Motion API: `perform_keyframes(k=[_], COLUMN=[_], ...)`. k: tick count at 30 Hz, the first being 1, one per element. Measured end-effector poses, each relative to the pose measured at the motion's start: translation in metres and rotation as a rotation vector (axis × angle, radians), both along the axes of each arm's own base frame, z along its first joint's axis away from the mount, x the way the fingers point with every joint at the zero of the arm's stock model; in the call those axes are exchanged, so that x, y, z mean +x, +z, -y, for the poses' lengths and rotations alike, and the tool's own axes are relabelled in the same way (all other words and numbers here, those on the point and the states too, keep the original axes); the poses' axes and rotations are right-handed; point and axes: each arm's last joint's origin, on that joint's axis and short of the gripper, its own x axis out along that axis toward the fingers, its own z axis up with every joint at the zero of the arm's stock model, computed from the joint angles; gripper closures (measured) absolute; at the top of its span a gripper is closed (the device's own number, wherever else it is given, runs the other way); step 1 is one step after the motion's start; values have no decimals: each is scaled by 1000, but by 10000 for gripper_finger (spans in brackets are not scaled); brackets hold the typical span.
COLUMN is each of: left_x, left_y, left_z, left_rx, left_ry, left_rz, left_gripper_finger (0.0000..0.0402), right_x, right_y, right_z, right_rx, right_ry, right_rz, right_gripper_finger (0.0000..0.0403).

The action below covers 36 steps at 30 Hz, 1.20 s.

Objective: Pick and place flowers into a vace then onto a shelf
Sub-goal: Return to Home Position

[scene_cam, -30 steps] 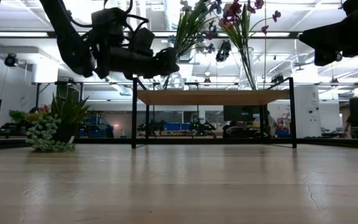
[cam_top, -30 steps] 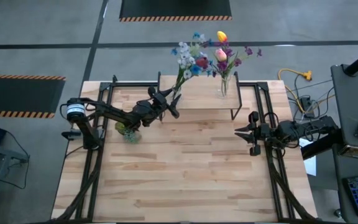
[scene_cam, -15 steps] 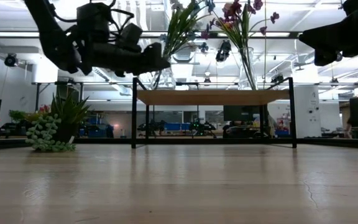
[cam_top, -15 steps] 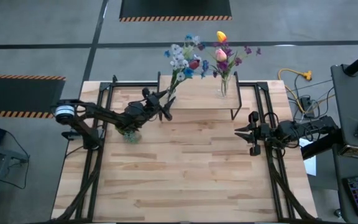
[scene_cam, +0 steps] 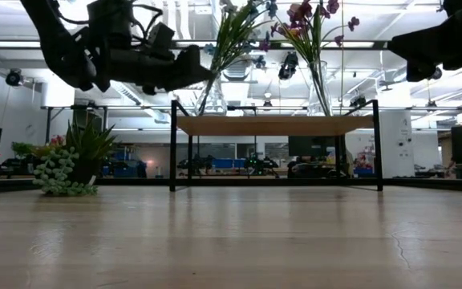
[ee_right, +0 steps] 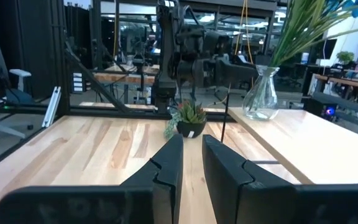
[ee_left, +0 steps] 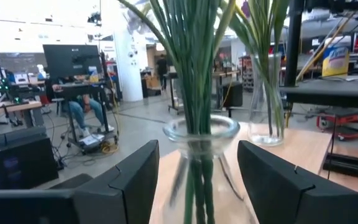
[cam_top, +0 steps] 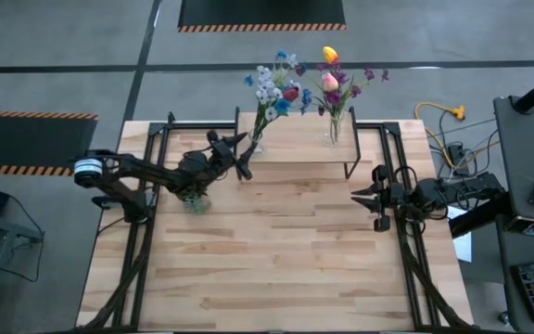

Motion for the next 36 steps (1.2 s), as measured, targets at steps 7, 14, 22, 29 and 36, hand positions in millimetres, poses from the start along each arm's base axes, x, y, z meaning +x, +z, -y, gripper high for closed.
perform_keyframes(k=[7,14,22,29,36], left_x=[-17,-36,-54,-94,-123], left_y=[6,2,-14,-37,-41], left_z=[7,34,56,81,84], left_rx=[14,8,-68,-56,-103], left_ry=[-17,-468,-638,-696,-642], left_rz=[26,62,-26,-54,-79], left_gripper_finger=[200,206,294,394,401], right_x=[0,0,0,0,0], right_y=[0,0,0,-2,-2], right_z=[0,0,0,0,0], right_rx=[4,4,4,16,15], right_ry=[0,0,0,2,2], right_rz=[1,1,1,-22,-19], right_gripper_finger=[351,351,351,351,351])
